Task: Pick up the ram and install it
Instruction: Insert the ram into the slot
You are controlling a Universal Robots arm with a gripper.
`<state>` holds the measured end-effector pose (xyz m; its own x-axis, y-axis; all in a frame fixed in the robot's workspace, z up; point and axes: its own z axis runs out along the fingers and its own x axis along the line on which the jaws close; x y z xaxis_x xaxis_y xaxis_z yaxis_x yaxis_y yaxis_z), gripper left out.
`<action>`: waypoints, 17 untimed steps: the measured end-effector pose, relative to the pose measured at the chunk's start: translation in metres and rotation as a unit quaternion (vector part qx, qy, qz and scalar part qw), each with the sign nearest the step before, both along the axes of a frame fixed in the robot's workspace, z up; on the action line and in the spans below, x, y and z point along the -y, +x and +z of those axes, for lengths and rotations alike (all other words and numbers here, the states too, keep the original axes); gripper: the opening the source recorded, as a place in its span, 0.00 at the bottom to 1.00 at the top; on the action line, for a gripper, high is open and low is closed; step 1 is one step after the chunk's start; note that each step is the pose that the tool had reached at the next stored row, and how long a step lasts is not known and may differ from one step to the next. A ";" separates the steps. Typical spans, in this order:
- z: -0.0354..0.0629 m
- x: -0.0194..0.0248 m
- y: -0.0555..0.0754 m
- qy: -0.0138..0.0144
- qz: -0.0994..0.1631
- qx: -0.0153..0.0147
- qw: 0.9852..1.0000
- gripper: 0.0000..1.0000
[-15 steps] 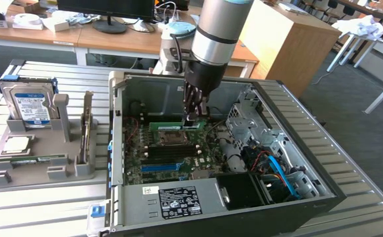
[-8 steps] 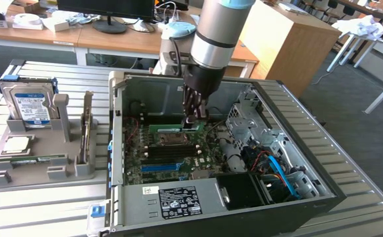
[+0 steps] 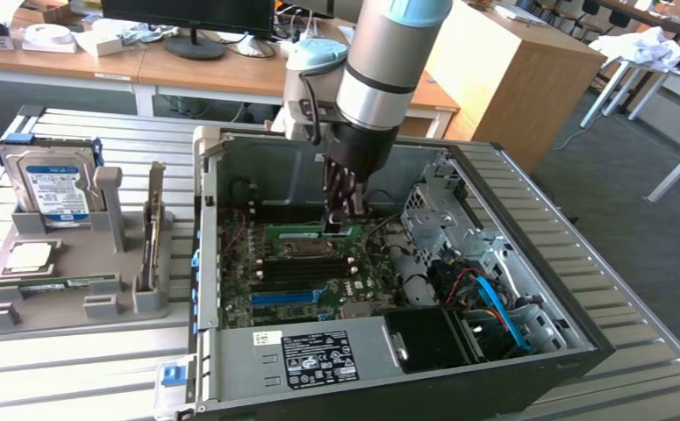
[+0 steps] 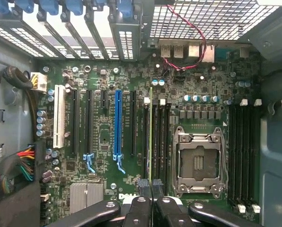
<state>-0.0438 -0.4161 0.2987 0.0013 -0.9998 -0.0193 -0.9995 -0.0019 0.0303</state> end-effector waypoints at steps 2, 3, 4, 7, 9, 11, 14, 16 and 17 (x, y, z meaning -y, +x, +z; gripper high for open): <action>-0.0006 0.0000 0.000 0.000 0.000 0.000 1.000 0.12; -0.0006 0.0000 0.000 0.000 0.000 0.000 1.000 0.12; -0.0006 0.0000 0.000 0.000 0.000 0.000 1.000 0.12; -0.0006 0.0000 0.000 0.000 0.000 0.000 1.000 0.12; -0.0007 0.0000 0.001 0.000 0.000 0.000 1.000 0.12; -0.0007 0.0000 0.003 0.000 0.000 0.000 1.000 0.12; -0.0006 0.0000 0.005 0.000 0.000 0.000 1.000 0.12; -0.0007 0.0000 0.007 0.000 0.000 0.000 1.000 0.12; -0.0006 0.0000 0.007 0.000 0.000 0.000 1.000 0.12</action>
